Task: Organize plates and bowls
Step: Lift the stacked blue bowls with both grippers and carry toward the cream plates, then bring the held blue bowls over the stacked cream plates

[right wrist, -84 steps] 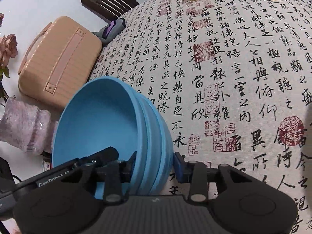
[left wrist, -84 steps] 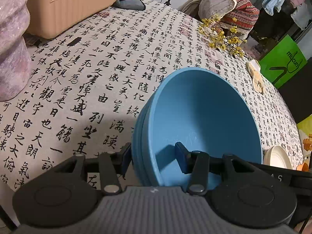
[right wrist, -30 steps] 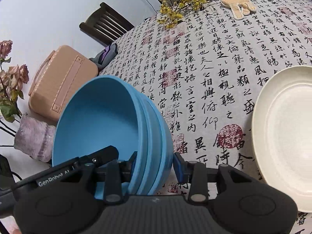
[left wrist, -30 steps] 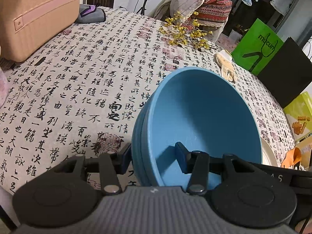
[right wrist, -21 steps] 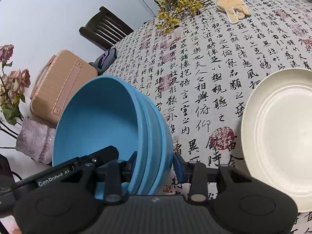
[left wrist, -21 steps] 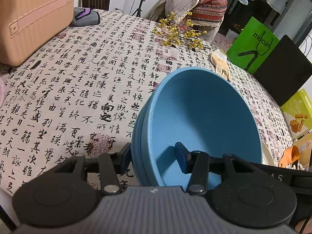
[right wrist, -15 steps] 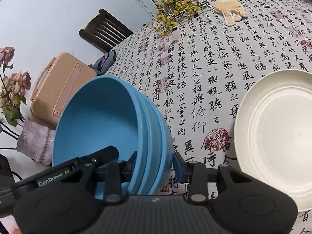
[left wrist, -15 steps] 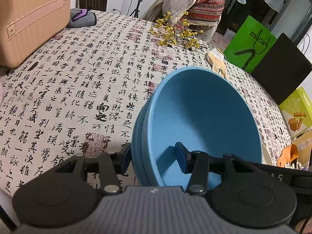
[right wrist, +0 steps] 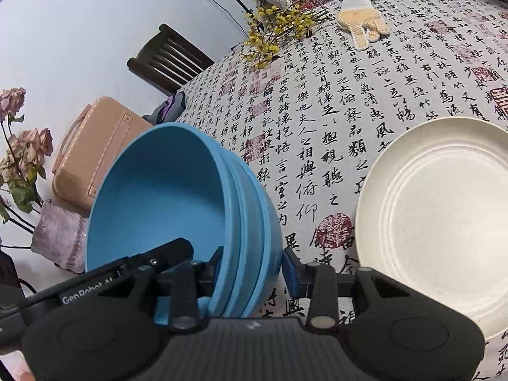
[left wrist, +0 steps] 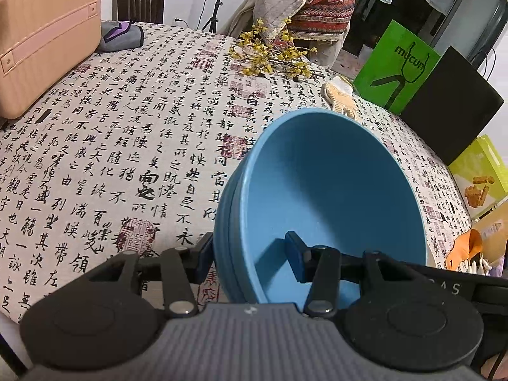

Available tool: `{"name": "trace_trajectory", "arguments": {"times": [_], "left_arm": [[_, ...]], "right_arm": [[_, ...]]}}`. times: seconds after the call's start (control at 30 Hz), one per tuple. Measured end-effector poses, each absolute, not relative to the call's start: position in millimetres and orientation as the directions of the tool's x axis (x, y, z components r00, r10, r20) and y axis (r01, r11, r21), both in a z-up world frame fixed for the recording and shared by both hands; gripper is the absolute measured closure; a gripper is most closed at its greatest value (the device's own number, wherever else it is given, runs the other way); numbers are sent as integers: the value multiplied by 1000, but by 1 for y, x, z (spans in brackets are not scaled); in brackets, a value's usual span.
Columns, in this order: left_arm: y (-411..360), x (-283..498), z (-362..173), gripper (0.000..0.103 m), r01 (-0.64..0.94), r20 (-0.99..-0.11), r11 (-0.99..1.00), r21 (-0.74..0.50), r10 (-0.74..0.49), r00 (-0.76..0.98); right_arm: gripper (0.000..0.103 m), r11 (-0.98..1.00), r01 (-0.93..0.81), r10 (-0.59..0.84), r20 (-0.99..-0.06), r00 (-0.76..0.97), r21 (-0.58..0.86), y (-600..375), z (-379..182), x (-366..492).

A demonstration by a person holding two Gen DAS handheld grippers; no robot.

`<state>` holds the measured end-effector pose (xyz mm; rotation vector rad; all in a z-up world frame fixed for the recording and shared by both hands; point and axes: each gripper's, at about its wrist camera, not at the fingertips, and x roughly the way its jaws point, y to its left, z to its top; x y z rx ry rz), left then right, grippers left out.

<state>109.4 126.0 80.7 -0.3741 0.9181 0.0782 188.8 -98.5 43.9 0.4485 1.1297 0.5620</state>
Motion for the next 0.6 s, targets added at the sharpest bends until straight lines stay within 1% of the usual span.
{"name": "trace_trajectory", "arguments": {"times": [0.6], "left_arm": [[99,118,82,55,-191,-787,941,-281,-112,607]], "right_arm": [[67,782,-167,617,-709,340,600,-129,45,188]]}}
